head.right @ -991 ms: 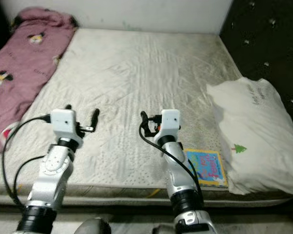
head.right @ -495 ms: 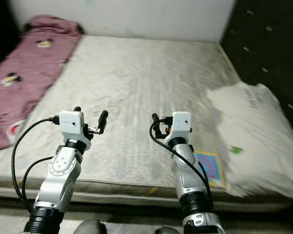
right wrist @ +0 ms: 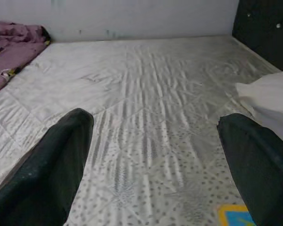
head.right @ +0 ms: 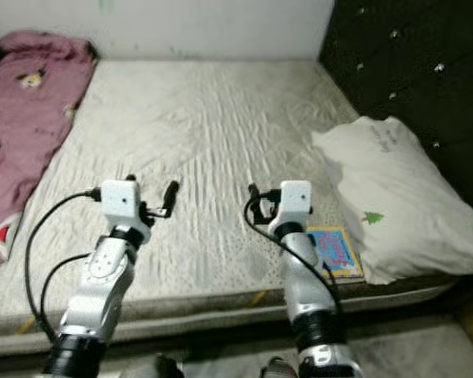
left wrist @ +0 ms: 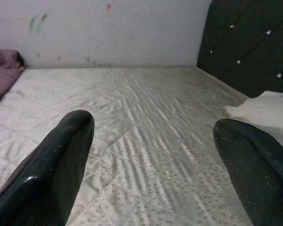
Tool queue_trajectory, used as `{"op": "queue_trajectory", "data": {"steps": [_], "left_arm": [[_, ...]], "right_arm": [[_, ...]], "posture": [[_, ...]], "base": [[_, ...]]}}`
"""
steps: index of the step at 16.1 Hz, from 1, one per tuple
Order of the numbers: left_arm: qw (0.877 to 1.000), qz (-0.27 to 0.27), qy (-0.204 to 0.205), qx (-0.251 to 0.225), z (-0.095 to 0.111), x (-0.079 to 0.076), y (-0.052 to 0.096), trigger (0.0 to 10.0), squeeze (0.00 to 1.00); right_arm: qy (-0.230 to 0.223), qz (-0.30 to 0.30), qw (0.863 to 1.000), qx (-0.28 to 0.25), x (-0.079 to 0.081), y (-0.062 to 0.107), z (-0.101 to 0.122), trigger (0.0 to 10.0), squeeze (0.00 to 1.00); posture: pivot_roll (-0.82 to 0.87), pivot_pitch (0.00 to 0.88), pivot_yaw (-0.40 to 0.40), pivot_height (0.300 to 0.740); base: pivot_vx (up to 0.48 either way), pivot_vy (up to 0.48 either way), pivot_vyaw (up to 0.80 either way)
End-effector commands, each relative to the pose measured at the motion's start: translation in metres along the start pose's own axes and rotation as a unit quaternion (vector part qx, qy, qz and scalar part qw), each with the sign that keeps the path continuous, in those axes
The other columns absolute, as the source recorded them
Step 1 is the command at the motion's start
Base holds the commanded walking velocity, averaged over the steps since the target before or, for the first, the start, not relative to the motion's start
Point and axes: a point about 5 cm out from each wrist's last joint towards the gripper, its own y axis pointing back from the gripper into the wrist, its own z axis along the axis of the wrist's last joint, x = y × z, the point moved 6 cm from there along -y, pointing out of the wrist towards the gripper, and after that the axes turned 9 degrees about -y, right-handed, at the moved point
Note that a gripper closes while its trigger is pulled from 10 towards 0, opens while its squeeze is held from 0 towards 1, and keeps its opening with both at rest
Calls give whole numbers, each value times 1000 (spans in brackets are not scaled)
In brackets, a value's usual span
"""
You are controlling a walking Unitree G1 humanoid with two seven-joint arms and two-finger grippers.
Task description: Clean up the room
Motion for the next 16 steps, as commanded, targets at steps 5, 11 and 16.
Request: {"op": "queue_trajectory", "data": {"steps": [5, 11, 16], "left_arm": [[1000, 8, 6, 3, 0, 4, 0, 10000, 0], [1000, 16, 6, -4, 2, 7, 1, 10000, 0], [999, 22, -46, -17, 9, 23, 18, 10000, 0]], "right_arm": [[3, 11, 1000, 5, 6, -3, 0, 10000, 0], [3, 13, 1000, 1, 7, -3, 3, 10000, 0], [-11, 30, 999, 0, 15, 12, 8, 10000, 0]], "posture": [[76, 42, -31, 740], [76, 45, -28, 740], [76, 55, -20, 740]], "base": [[0, 480, 0], [0, 480, 0], [0, 0, 0]]}}
